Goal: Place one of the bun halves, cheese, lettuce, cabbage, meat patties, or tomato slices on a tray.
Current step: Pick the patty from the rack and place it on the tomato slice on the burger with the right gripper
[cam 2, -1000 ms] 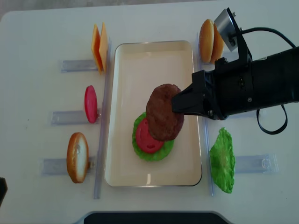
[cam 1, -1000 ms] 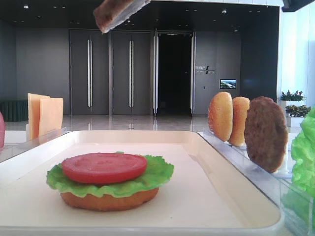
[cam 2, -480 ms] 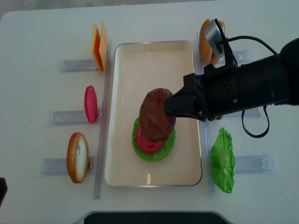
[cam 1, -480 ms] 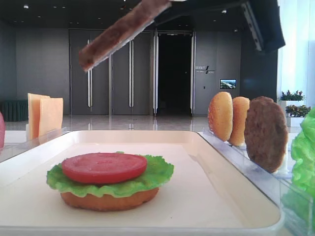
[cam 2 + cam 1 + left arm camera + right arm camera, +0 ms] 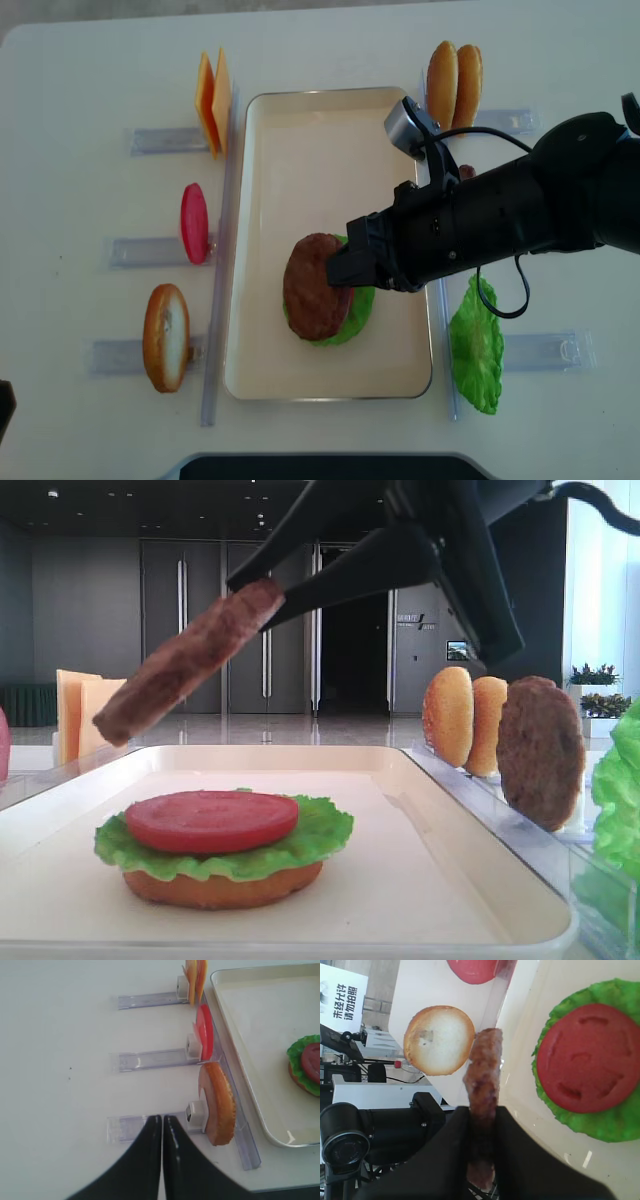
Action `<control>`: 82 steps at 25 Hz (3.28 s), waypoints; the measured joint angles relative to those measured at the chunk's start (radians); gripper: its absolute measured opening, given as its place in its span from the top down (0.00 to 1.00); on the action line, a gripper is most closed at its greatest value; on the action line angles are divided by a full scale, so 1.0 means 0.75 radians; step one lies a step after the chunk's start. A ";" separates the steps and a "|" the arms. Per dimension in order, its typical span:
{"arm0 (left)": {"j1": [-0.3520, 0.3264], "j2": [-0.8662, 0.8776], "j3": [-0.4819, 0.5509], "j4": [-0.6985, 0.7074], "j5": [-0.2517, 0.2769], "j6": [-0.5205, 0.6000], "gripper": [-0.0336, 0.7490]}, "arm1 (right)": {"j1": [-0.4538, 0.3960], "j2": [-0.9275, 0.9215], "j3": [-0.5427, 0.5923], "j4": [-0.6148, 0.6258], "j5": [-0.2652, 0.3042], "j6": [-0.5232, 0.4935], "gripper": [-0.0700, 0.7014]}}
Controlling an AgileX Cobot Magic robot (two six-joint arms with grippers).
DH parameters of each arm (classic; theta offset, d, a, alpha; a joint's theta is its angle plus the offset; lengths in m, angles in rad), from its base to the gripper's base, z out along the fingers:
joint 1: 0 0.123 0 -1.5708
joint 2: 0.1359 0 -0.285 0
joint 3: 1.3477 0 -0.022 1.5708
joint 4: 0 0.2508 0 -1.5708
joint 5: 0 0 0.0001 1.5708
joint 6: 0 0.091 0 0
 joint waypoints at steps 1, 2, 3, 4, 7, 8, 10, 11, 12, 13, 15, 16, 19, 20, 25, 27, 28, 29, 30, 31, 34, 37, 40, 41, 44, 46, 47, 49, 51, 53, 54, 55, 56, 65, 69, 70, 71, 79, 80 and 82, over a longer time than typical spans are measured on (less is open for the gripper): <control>0.000 0.000 0.000 0.000 0.000 0.000 0.96 | 0.000 0.013 -0.007 0.000 -0.001 -0.002 0.74; 0.000 0.000 0.000 0.000 0.000 0.000 0.96 | 0.000 0.029 -0.020 0.000 -0.005 -0.003 0.74; 0.000 0.000 0.000 0.000 0.000 0.000 0.96 | 0.000 0.041 -0.031 0.001 -0.008 -0.003 0.74; 0.000 0.000 0.000 0.000 0.000 0.000 0.96 | 0.000 0.053 -0.039 0.002 -0.008 -0.003 0.74; 0.000 0.000 0.000 0.000 0.000 0.000 0.96 | 0.000 0.097 -0.057 0.007 -0.008 -0.007 0.74; 0.000 0.000 0.000 0.000 0.000 0.000 0.96 | 0.000 0.109 -0.060 0.008 -0.008 -0.008 0.74; 0.000 0.000 0.000 0.000 0.000 0.000 0.96 | 0.000 0.123 -0.060 0.011 -0.011 -0.023 0.74; 0.000 0.000 0.000 0.000 0.000 0.000 0.96 | 0.000 0.128 -0.060 0.017 -0.011 -0.032 0.74; 0.000 0.000 0.000 0.000 0.000 0.000 0.96 | 0.000 0.133 -0.063 0.021 -0.011 -0.034 0.74; 0.000 0.000 0.000 0.000 0.000 0.000 0.96 | 0.000 0.141 -0.069 0.023 -0.010 -0.038 0.74; 0.000 0.000 0.000 0.000 0.000 0.000 0.96 | 0.000 0.162 -0.088 0.029 -0.007 -0.039 0.74; 0.000 0.000 0.000 0.000 0.000 0.000 0.96 | 0.000 0.174 -0.095 0.034 -0.002 -0.039 0.74; 0.000 0.000 0.000 0.000 0.000 0.000 0.96 | 0.000 0.204 -0.115 0.037 0.011 -0.039 0.74; 0.000 0.000 0.000 0.000 0.000 0.000 0.96 | 0.000 0.214 -0.122 0.037 0.014 -0.040 0.74; 0.000 0.000 0.000 0.000 0.000 0.000 0.96 | -0.004 0.229 -0.153 0.019 0.023 -0.042 0.74; 0.000 0.000 0.000 0.000 0.000 0.000 0.96 | -0.016 0.236 -0.155 0.015 0.032 -0.043 0.74; 0.000 0.000 0.000 0.000 0.000 0.000 0.96 | -0.021 0.245 -0.155 0.009 0.037 -0.043 0.74; 0.000 0.000 0.000 0.000 0.000 0.000 0.96 | -0.029 0.255 -0.155 0.006 0.042 -0.043 0.74; 0.000 0.000 0.000 0.000 0.000 0.000 0.96 | -0.034 0.267 -0.155 0.005 0.049 -0.043 0.74; 0.000 0.000 0.000 0.000 0.000 0.000 0.96 | -0.040 0.278 -0.155 0.001 0.053 -0.043 0.74; 0.000 0.000 0.000 0.000 0.000 0.000 0.96 | -0.055 0.300 -0.155 -0.007 0.077 -0.044 0.74; 0.000 0.000 0.000 -0.001 0.000 0.000 0.96 | -0.075 0.304 -0.155 -0.007 0.105 -0.050 0.74; 0.000 0.000 0.000 -0.001 0.000 0.000 0.96 | -0.086 0.304 -0.155 -0.007 0.122 -0.053 0.74; 0.000 0.000 0.000 -0.001 0.000 0.000 0.96 | -0.086 0.304 -0.155 -0.004 0.128 -0.053 0.74; 0.000 0.000 0.000 -0.001 0.000 0.000 0.96 | -0.086 0.304 -0.155 0.006 0.151 -0.054 0.74; 0.000 0.000 0.000 -0.001 0.000 0.000 0.96 | -0.086 0.304 -0.155 0.010 0.157 -0.064 0.74; 0.000 0.000 0.000 -0.001 0.000 0.000 0.96 | -0.089 0.304 -0.155 0.010 0.163 -0.065 0.74; 0.000 0.000 0.000 -0.001 0.000 0.000 0.96 | -0.097 0.304 -0.155 0.018 0.168 -0.066 0.74; 0.000 0.000 0.000 -0.001 0.000 0.000 0.96 | -0.100 0.304 -0.155 0.030 0.168 -0.068 0.74; 0.000 0.000 0.000 -0.001 0.000 0.000 0.96 | -0.101 0.304 -0.155 0.037 0.168 -0.069 0.74; 0.000 0.000 0.000 -0.001 0.000 0.000 0.96 | -0.104 0.304 -0.155 0.038 0.167 -0.072 0.74; 0.000 0.000 0.000 -0.001 0.000 0.000 0.96 | -0.109 0.304 -0.155 0.039 0.167 -0.073 0.74; 0.000 0.000 0.000 -0.001 0.000 0.000 0.96 | -0.112 0.304 -0.155 0.039 0.161 -0.074 0.74; 0.000 0.000 0.000 -0.001 0.000 0.000 0.96 | -0.128 0.304 -0.155 0.034 0.140 -0.077 0.74; 0.000 0.000 0.000 -0.001 0.000 0.000 0.96 | -0.128 0.304 -0.155 0.032 0.140 -0.068 0.74; 0.000 0.000 0.000 -0.001 0.000 0.000 0.96 | -0.125 0.304 -0.155 0.029 0.140 -0.065 0.74; 0.000 0.000 0.000 -0.001 0.000 0.000 0.96 | -0.122 0.304 -0.155 0.022 0.141 -0.063 0.74; 0.000 0.000 0.000 -0.001 0.000 0.000 0.96 | -0.107 0.304 -0.155 0.003 0.130 -0.062 0.74; 0.000 0.000 0.000 -0.001 0.000 0.000 0.96 | -0.107 0.304 -0.155 0.000 0.125 -0.062 0.74; 0.000 0.000 0.000 -0.001 0.000 0.000 0.96 | -0.107 0.304 -0.155 -0.002 0.117 -0.062 0.74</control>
